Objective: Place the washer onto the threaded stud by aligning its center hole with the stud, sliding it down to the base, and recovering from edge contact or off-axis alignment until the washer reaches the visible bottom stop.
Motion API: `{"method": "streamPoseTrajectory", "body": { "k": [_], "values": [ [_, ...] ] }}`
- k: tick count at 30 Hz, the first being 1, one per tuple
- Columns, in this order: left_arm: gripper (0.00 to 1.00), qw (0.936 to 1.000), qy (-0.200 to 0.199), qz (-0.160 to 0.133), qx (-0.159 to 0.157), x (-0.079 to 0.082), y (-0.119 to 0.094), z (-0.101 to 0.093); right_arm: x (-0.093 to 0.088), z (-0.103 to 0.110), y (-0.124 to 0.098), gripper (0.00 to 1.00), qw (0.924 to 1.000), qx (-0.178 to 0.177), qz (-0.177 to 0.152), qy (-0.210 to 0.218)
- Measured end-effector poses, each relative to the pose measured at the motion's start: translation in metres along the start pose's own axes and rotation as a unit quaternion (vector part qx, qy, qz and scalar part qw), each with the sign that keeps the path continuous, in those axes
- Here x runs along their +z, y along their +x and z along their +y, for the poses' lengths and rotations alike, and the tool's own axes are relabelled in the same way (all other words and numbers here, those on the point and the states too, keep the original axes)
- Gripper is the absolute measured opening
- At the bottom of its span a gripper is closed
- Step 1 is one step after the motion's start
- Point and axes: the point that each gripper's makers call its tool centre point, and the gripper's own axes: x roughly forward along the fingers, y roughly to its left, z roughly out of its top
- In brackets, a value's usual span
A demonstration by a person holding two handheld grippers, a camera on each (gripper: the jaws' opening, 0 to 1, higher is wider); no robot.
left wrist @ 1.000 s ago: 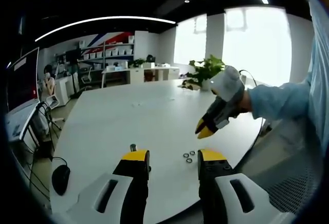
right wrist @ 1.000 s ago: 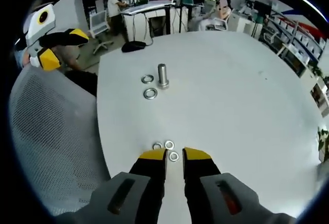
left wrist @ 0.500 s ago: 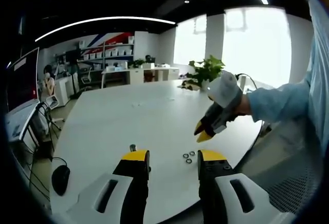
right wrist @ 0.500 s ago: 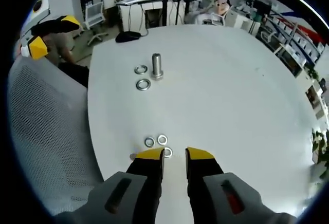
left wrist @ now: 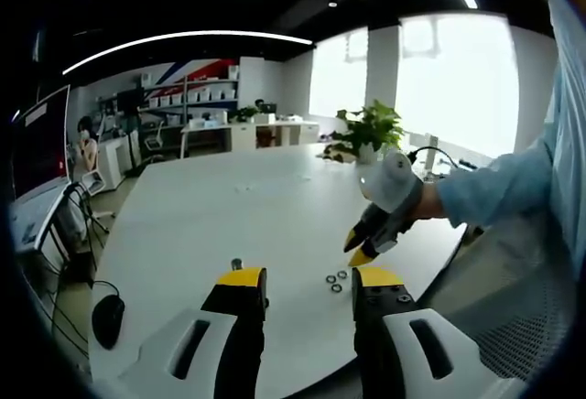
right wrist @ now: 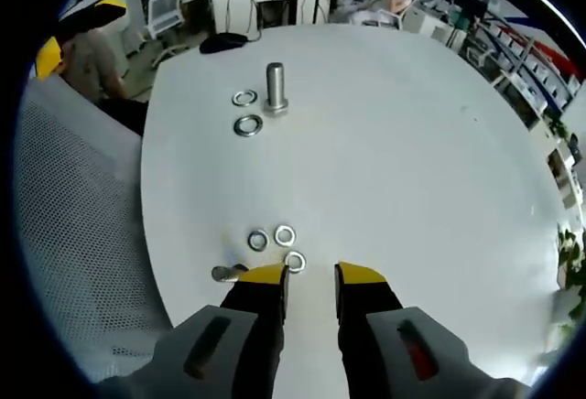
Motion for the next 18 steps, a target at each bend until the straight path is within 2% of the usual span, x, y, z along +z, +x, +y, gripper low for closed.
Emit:
{"method": "streamPoseTrajectory", "body": {
  "k": [5, 13, 18],
  "values": [
    [0.35, 1.0000, 0.000, -0.002, -0.001, 0.001, 0.000, 0.000, -0.006, 0.000, 0.005, 0.22, 0.9999, -0.002, 0.011, -0.005],
    [0.35, 1.0000, 0.001, 0.000, -0.003, 0.000, 0.000, -0.001, -0.008, 0.003, 0.012, 0.24, 0.9999, 0.004, 0.006, 0.011],
    [0.35, 1.0000, 0.002, 0.000, -0.005, 0.000, 0.000, -0.002, -0.012, 0.013, 0.021, 0.24, 0.9997, 0.015, 0.014, 0.010]
  ]
}}
